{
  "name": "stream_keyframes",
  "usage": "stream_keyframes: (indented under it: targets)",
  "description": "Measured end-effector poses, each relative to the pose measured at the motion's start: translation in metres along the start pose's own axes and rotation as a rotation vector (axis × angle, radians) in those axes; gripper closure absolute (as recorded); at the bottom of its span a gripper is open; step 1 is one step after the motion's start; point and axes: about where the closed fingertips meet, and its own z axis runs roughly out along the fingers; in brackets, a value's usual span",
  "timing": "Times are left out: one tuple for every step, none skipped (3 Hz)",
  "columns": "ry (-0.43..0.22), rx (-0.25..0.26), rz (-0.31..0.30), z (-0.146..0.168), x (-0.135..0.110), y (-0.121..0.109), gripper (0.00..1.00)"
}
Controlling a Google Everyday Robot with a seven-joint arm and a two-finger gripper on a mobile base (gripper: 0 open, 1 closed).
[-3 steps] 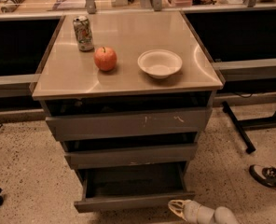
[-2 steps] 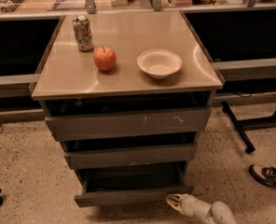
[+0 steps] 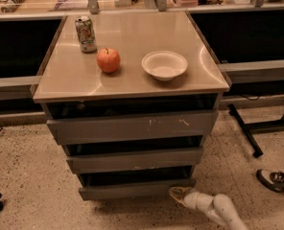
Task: Close bottom drawer
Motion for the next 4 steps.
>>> stream_keyframes:
  targets:
    - [-0.006, 0.001, -0.021, 0.029, 0.005, -0.036, 1.00]
    - [-0.006, 0.001, -0.021, 0.029, 0.005, -0.036, 1.00]
    - [0.009, -0.051, -0.007, 0.027, 0.003, -0.029, 1.00]
    - [0.055, -0.130, 0.050, 0.004, 0.001, -0.015, 1.00]
